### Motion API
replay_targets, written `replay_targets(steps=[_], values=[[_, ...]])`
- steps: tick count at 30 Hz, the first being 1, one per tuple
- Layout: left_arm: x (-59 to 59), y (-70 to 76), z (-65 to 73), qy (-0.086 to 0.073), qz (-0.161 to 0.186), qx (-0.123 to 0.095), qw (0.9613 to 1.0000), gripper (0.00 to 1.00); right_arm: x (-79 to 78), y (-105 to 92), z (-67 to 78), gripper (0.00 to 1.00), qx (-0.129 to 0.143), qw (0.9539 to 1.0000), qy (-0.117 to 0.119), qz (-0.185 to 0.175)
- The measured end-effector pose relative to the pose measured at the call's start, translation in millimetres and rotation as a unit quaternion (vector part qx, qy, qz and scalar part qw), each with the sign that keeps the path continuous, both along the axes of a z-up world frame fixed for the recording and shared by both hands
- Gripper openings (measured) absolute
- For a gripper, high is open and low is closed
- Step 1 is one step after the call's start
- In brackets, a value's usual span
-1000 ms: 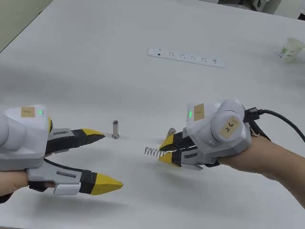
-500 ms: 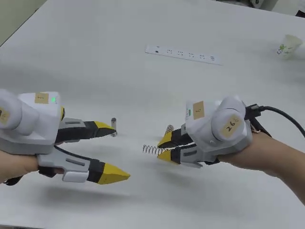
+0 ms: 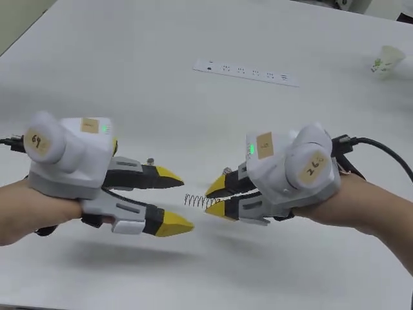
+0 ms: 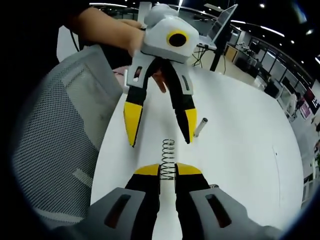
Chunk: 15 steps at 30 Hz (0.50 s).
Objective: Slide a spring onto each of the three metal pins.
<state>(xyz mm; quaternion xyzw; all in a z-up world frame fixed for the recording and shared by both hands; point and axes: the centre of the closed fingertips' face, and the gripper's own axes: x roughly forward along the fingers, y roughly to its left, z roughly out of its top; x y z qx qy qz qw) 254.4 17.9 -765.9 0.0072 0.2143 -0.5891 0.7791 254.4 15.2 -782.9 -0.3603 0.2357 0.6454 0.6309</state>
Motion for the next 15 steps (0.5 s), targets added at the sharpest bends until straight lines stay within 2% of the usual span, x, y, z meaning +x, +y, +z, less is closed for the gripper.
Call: replay_targets(steps=[3,15], values=[[0.8,-3.9,0.9,-0.008,-0.005,0.002,1.0,0.35,-1.6,-0.4,1.4,0.08,-0.001,1.0,-0.001,0.005],[2.5,-11.4,1.5,-0.022,-0.02,0.006,0.9995,0.09,-2.0,-1.3,7.8,0.08,0.004,1.0,-0.001,0.008]])
